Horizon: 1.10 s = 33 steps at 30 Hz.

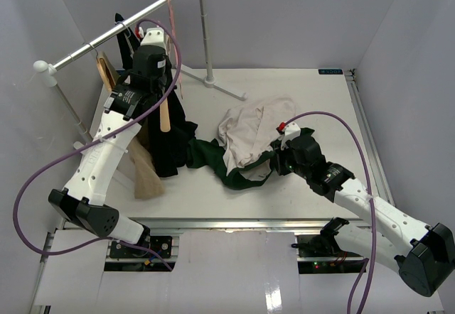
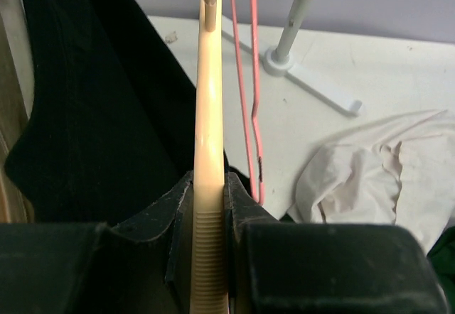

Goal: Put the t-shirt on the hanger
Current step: Pick up the hanger from the clothesline.

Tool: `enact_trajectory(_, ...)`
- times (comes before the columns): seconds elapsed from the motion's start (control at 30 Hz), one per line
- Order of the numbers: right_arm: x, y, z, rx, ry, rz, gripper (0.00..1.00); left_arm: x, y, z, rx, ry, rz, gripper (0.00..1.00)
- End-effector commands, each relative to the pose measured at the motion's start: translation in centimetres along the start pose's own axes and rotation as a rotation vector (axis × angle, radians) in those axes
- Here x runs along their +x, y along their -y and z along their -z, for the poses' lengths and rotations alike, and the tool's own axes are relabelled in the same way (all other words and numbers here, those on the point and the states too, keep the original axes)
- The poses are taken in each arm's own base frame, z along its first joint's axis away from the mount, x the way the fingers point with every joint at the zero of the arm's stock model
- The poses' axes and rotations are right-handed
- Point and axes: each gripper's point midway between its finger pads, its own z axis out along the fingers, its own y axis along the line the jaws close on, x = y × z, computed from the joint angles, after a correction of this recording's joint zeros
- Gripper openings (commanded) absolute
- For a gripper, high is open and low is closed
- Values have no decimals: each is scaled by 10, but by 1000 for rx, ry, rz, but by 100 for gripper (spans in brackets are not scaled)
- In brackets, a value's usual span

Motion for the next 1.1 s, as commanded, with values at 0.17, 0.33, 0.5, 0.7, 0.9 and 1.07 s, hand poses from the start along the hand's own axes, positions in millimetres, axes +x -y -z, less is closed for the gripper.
enact_trajectory(0.17, -13, -7, 4, -31, 50, 3, 8, 23, -6, 16, 14, -109, -11, 0)
enact_trajectory(0.33, -12, -7, 3, -30, 46, 4, 8, 56, 14, 25, 158, -200, -62, 0)
enact_trajectory(0.5, -12, -3, 2, -8, 47, -2, 8, 92, 41, 31, 326, -296, -138, 0)
enact_trajectory(0.7, -12, 22, -2, 144, 49, -39, 8, 116, 82, 58, 562, -358, -187, 0)
enact_trajectory(0.9, -31, 35, -9, 245, 23, -87, 8, 137, 111, 97, 684, -381, -245, 0)
enact_trajectory(1.07, -45, 35, -15, 268, 17, -117, 8, 137, 115, 124, 775, -340, -256, 0)
